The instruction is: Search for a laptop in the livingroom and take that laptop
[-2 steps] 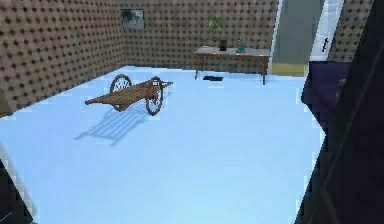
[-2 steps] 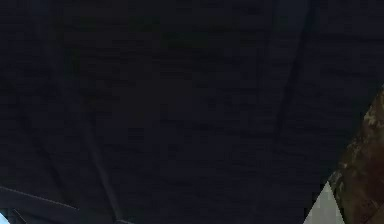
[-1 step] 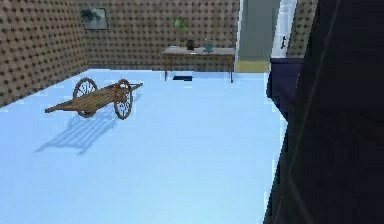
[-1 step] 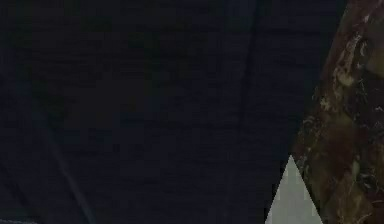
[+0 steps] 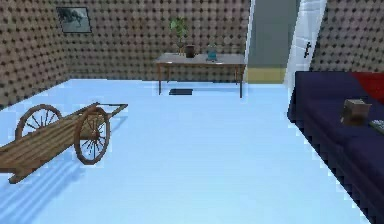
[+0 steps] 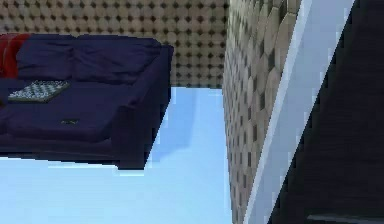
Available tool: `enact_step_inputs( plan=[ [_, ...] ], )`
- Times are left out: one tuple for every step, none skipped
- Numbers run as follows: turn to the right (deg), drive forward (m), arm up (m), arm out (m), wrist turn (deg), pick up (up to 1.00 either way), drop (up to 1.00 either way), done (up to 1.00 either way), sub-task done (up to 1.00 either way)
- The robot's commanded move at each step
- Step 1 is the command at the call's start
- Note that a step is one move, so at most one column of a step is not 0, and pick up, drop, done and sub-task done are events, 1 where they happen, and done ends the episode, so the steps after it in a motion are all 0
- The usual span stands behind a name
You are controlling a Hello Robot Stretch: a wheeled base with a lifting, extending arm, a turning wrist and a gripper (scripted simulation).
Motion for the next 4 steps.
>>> enact_step_inputs(
  plan=[
    [3.0, 0.00, 0.00, 0.00, 0.0, 0.00, 0.00, 0.00, 0.00],
    [0.0, 1.00, 0.00, 0.00, 0.0, 0.00, 0.00, 0.00, 0.00],
    [0.0, 1.00, 0.00, 0.00, 0.0, 0.00, 0.00, 0.00, 0.00],
    [0.0, 1.00, 0.00, 0.00, 0.0, 0.00, 0.00, 0.00, 0.00]
  ],
)
